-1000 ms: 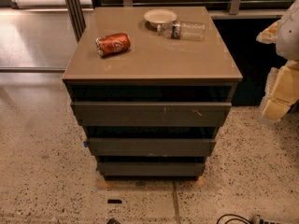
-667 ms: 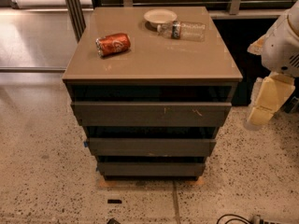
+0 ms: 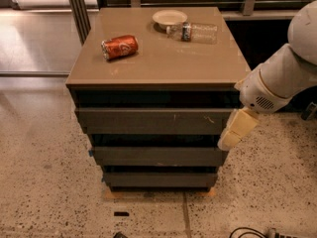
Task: Open top drawer
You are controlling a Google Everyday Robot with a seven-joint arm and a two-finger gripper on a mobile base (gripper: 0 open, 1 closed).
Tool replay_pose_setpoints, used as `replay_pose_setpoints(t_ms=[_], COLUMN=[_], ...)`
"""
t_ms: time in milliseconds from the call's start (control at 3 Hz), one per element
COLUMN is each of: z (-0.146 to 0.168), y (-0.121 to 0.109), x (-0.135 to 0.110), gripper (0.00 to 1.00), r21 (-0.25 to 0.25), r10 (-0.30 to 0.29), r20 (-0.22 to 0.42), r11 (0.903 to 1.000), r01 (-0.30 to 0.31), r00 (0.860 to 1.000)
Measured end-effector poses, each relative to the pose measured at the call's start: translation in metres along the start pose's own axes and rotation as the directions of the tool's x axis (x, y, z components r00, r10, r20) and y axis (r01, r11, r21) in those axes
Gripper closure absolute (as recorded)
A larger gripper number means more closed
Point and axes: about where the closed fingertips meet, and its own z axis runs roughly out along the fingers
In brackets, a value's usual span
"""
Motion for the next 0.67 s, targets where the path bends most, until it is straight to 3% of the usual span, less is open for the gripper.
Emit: replay_pose_setpoints(t_ms=[667], z=[0.007], y=[0.0023], x=[0.0], gripper=[0.0], r21=[0.01], r10=[0.019], r20=[0.016], r11=[0.9998], r01=[-0.019], r00=[1.0])
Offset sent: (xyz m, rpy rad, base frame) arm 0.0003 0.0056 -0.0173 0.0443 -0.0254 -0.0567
